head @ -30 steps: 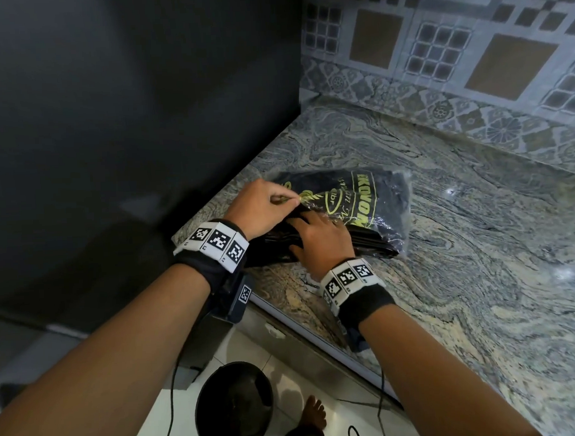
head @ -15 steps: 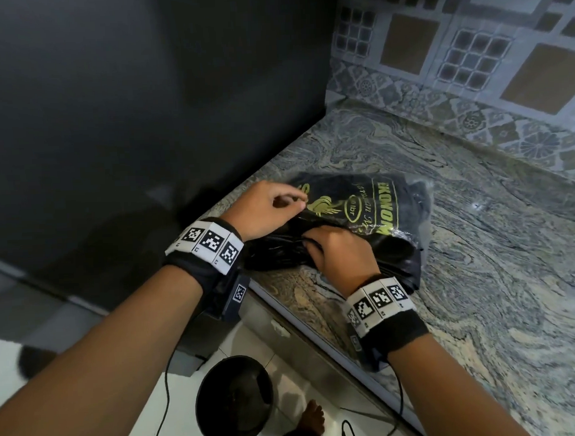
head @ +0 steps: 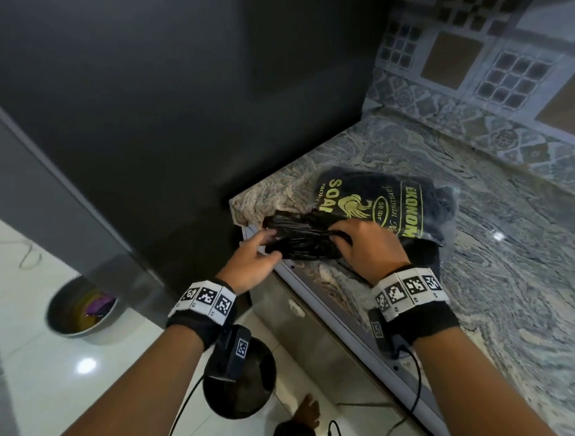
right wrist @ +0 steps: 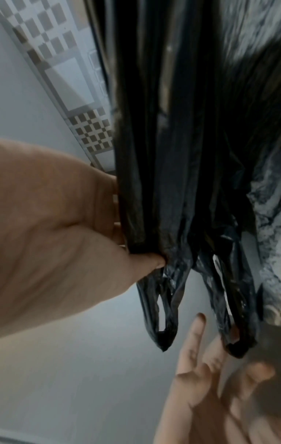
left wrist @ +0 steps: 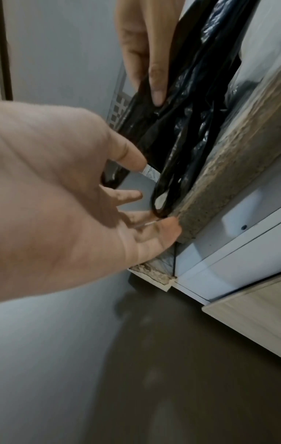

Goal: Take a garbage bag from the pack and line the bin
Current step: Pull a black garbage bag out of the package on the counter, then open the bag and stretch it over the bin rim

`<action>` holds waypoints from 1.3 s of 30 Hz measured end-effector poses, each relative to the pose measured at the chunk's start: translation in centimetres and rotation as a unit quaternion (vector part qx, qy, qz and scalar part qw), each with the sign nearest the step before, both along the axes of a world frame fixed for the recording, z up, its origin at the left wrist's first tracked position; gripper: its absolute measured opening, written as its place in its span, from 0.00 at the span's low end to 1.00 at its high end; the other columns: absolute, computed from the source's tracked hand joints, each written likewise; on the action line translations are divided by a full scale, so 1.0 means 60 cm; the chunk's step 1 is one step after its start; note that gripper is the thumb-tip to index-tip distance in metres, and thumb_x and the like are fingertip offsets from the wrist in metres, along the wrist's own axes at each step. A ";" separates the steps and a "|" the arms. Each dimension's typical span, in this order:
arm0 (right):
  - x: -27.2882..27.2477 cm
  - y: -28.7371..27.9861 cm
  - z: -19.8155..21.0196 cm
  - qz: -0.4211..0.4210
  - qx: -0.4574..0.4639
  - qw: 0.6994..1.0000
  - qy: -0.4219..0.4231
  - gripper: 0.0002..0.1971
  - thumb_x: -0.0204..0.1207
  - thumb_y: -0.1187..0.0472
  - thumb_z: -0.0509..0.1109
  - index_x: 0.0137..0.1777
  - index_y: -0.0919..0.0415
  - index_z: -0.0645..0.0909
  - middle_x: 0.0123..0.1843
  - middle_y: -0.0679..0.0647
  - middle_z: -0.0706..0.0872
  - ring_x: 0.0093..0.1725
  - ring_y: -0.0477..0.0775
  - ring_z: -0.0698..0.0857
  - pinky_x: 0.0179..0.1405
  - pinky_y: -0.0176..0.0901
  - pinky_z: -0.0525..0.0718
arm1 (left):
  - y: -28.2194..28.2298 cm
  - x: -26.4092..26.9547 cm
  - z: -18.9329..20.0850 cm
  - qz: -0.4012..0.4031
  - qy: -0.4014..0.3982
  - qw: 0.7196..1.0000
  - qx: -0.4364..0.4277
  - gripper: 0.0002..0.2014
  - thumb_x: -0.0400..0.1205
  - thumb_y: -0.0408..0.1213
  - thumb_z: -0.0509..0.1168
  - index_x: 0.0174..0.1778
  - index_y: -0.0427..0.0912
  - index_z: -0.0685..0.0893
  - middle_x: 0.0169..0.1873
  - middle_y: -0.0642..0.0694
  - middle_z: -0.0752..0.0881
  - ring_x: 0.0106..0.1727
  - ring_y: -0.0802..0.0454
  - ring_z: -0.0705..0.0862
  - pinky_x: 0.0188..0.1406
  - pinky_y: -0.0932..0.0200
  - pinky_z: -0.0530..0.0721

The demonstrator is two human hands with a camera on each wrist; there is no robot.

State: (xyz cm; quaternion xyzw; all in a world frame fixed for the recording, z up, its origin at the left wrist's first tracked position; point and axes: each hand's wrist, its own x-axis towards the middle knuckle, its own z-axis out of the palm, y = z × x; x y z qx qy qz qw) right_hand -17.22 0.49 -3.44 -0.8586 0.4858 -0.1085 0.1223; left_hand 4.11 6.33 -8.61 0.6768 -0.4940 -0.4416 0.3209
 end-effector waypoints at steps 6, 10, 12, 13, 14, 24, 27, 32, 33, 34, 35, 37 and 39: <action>-0.005 0.036 0.008 -0.014 -0.018 0.997 -0.078 0.12 0.78 0.55 0.66 0.59 0.53 0.84 0.54 0.54 0.90 0.51 0.59 0.87 0.50 0.53 0.86 | 0.041 -0.006 -0.009 0.016 -0.009 1.000 0.004 0.21 0.77 0.43 0.69 0.67 0.49 0.78 0.54 0.47 0.83 0.51 0.51 0.84 0.55 0.55 0.83; -0.007 0.062 0.016 -0.018 -0.022 0.993 -0.112 0.11 0.78 0.56 0.66 0.58 0.53 0.84 0.52 0.54 0.91 0.51 0.58 0.88 0.50 0.54 0.86 | 0.065 0.000 0.003 -0.019 -0.055 0.998 -0.017 0.14 0.76 0.37 0.71 0.57 0.42 0.87 0.38 0.53 0.85 0.38 0.58 0.83 0.51 0.56 0.84; -0.005 0.075 0.020 -0.016 -0.025 0.992 -0.127 0.11 0.78 0.56 0.66 0.58 0.53 0.84 0.50 0.55 0.91 0.49 0.59 0.88 0.49 0.54 0.86 | 0.076 0.009 0.012 -0.004 -0.070 0.997 -0.025 0.10 0.77 0.35 0.70 0.53 0.40 0.89 0.33 0.53 0.85 0.32 0.58 0.82 0.46 0.54 0.85; -0.003 0.082 0.022 -0.019 -0.024 0.990 -0.137 0.11 0.78 0.56 0.66 0.59 0.53 0.83 0.50 0.55 0.91 0.49 0.59 0.88 0.49 0.54 0.87 | 0.083 0.013 0.020 0.007 -0.071 0.997 -0.031 0.08 0.77 0.34 0.70 0.51 0.40 0.89 0.32 0.51 0.87 0.30 0.57 0.83 0.44 0.53 0.86; 0.001 0.089 0.025 -0.021 -0.023 0.988 -0.149 0.12 0.78 0.56 0.66 0.59 0.53 0.83 0.49 0.56 0.91 0.48 0.59 0.89 0.48 0.54 0.87 | 0.090 0.018 0.027 0.017 -0.076 0.996 -0.040 0.07 0.77 0.34 0.69 0.49 0.40 0.90 0.33 0.47 0.89 0.30 0.55 0.84 0.44 0.53 0.87; 0.077 0.168 0.038 0.013 0.008 0.972 -0.234 0.11 0.77 0.49 0.67 0.55 0.51 0.83 0.43 0.52 0.90 0.43 0.53 0.88 0.46 0.54 0.88 | 0.211 0.102 0.085 0.131 -0.060 0.986 -0.084 0.03 0.80 0.35 0.67 0.44 0.42 0.85 0.31 0.34 0.89 0.30 0.43 0.90 0.36 0.49 0.91; 0.108 0.183 0.038 0.037 -0.014 0.972 -0.233 0.10 0.77 0.52 0.68 0.52 0.55 0.84 0.43 0.48 0.82 0.42 0.48 0.81 0.46 0.47 0.83 | 0.254 0.123 0.105 0.174 -0.052 0.978 -0.099 0.03 0.80 0.35 0.67 0.46 0.41 0.85 0.25 0.37 0.86 0.22 0.50 0.86 0.24 0.55 0.88; 0.155 0.200 0.042 0.069 -0.025 0.972 -0.224 0.07 0.76 0.53 0.67 0.46 0.55 0.82 0.33 0.46 0.75 0.36 0.49 0.76 0.35 0.40 0.73 | 0.325 0.160 0.125 0.246 -0.037 0.958 -0.145 0.02 0.80 0.32 0.67 0.45 0.41 0.85 0.27 0.32 0.87 0.23 0.44 0.86 0.27 0.48 0.90; 0.164 0.203 0.042 0.068 -0.013 0.969 -0.237 0.07 0.76 0.53 0.67 0.45 0.54 0.83 0.30 0.47 0.76 0.34 0.50 0.77 0.35 0.44 0.75 | 0.338 0.166 0.129 0.258 -0.031 0.953 -0.155 0.03 0.79 0.32 0.67 0.45 0.40 0.85 0.29 0.30 0.87 0.24 0.43 0.86 0.28 0.47 0.90; 0.173 0.205 0.041 0.066 -0.002 0.967 -0.246 0.07 0.76 0.53 0.67 0.46 0.54 0.83 0.29 0.48 0.76 0.33 0.51 0.77 0.35 0.47 0.78 | 0.350 0.170 0.132 0.269 -0.028 0.949 -0.164 0.03 0.79 0.31 0.67 0.45 0.39 0.85 0.32 0.29 0.87 0.24 0.43 0.86 0.29 0.47 0.90; 0.181 0.207 0.040 0.065 0.009 0.965 -0.253 0.07 0.76 0.53 0.67 0.46 0.54 0.84 0.27 0.49 0.77 0.31 0.51 0.78 0.35 0.48 0.80 | 0.361 0.174 0.134 0.277 -0.027 0.945 -0.171 0.03 0.79 0.31 0.67 0.45 0.39 0.86 0.33 0.29 0.87 0.25 0.44 0.86 0.28 0.49 0.90; 0.196 0.211 0.033 0.070 0.035 0.964 -0.255 0.06 0.76 0.55 0.67 0.47 0.55 0.84 0.25 0.50 0.79 0.29 0.52 0.80 0.35 0.48 0.81 | 0.378 0.179 0.137 0.290 -0.025 0.939 -0.182 0.04 0.79 0.30 0.67 0.42 0.41 0.85 0.33 0.30 0.87 0.25 0.44 0.86 0.24 0.54 0.89; 0.207 0.213 0.023 0.076 0.068 0.963 -0.250 0.08 0.77 0.58 0.65 0.51 0.57 0.84 0.26 0.49 0.80 0.30 0.48 0.80 0.36 0.44 0.76 | 0.389 0.181 0.136 0.302 -0.025 0.936 -0.181 0.04 0.79 0.29 0.67 0.41 0.41 0.85 0.31 0.31 0.87 0.25 0.43 0.86 0.23 0.56 0.89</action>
